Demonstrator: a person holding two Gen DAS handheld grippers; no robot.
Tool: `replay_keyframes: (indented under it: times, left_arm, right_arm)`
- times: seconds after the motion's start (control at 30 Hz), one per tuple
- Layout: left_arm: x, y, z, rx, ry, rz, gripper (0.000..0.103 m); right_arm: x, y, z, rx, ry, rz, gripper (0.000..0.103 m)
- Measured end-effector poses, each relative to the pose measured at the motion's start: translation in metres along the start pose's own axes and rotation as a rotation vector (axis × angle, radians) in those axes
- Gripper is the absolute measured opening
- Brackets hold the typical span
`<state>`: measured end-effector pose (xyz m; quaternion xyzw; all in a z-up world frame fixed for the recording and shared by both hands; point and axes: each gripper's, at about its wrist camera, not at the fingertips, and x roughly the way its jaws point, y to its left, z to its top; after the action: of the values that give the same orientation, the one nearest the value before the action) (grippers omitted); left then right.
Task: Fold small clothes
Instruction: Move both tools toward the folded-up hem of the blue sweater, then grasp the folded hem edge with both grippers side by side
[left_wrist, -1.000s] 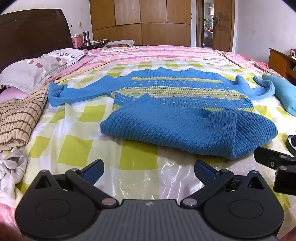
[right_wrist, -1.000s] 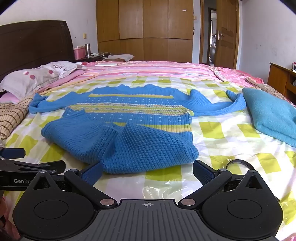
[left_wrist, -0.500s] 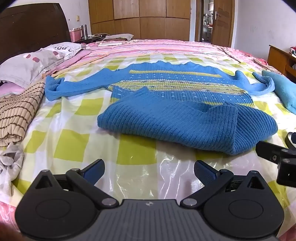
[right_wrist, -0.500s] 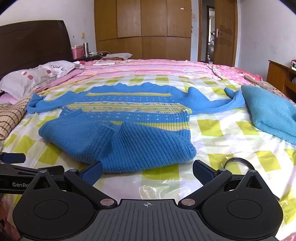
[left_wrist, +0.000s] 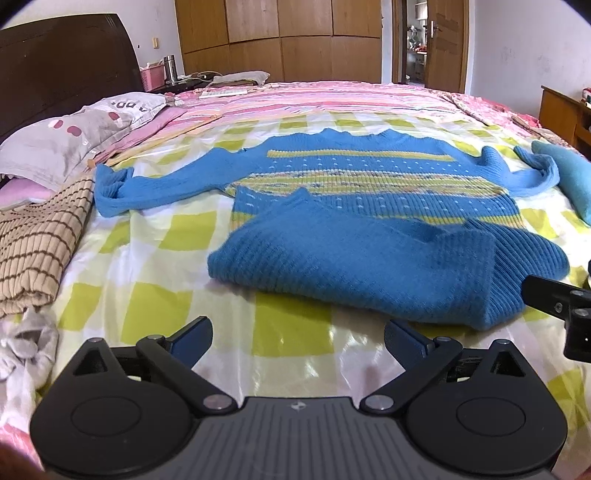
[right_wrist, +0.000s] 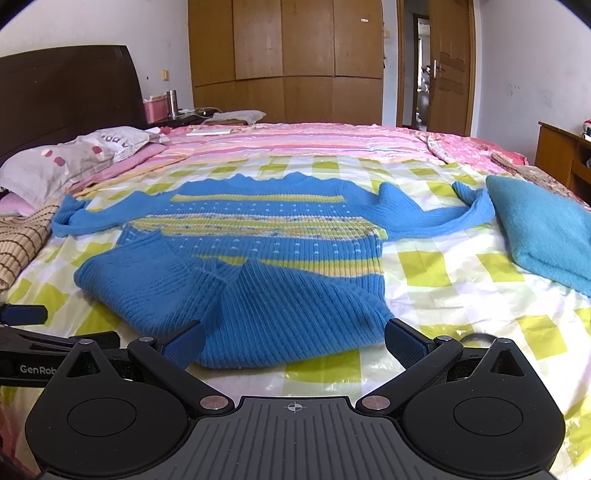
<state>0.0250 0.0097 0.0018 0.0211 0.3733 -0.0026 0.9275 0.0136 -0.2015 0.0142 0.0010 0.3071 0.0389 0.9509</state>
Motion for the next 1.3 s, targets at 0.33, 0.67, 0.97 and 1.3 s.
replay_keyframes:
  times: [0.33, 0.67, 0.97, 1.3]
  left_arm:
    - [0.018, 0.014, 0.036, 0.058, -0.081, 0.027, 0.103]
    - [0.048, 0.023, 0.060, 0.103, -0.109, -0.090, 0.103]
    - [0.091, 0.018, 0.078, 0.151, -0.053, -0.122, 0.093]
    - [0.102, 0.031, 0.072, 0.102, 0.011, -0.160, 0.070]
  right_arm:
    - [0.021, -0.005, 0.020, 0.000, -0.006, -0.012, 0.103]
    - [0.046, -0.020, 0.029, -0.008, 0.037, -0.023, 0.102]
    - [0.068, -0.030, 0.038, -0.015, 0.080, -0.012, 0.100]
    - [0.074, -0.020, 0.035, -0.060, 0.143, 0.088, 0.072]
